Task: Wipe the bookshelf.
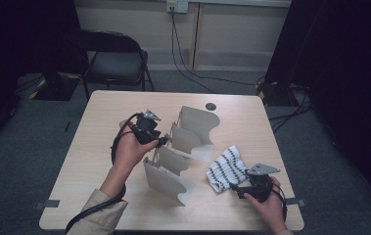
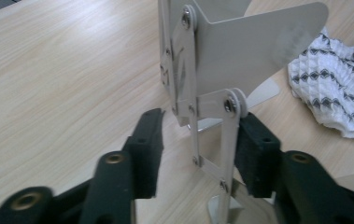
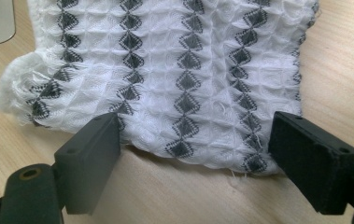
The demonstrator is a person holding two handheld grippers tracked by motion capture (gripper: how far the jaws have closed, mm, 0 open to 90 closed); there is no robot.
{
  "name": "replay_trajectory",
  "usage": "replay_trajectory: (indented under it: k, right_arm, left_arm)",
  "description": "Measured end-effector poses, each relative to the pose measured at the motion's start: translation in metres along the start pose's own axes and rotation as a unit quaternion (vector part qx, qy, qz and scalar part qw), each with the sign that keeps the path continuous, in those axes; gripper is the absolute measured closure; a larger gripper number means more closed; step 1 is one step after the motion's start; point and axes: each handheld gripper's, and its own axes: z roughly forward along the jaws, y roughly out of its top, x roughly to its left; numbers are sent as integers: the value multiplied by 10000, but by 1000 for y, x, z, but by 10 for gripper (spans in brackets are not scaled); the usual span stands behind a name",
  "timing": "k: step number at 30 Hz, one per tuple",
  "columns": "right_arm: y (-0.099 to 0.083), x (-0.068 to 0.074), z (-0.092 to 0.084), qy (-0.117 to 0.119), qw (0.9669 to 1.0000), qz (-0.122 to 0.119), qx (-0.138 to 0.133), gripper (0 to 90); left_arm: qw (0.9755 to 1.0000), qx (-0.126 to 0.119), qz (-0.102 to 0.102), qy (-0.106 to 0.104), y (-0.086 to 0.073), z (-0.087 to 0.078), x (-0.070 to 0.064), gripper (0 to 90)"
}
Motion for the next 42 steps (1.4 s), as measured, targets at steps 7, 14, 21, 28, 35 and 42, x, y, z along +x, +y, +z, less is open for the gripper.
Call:
replay_trajectory:
  k: [7,14,21,28,35,42]
  right_arm:
    - [0,0,0,-2,10000,5,-1,160]
    - [0,0,0,-5,10000,4,-1,160]
    - [0,0,0,-6,10000,7,3,160]
    - [0,0,0,-7,10000,8,3,160]
    - [0,0,0,-6,10000,7,2,160]
    - [0,1,0,-18,10000,-5,-16,165]
  left_arm:
    - [9999,79,-80,88,-4,-7,2,461]
    - [9997,177,-167,54,2,-1,-1,427]
    - [9993,211,-278,-126,7,2,-5,461]
    - [9995,188,-215,-146,12,5,-10,461]
    - [9998,113,-143,-17,11,-7,-6,391]
    - [9999,-66,-123,96,-1,-28,4,296]
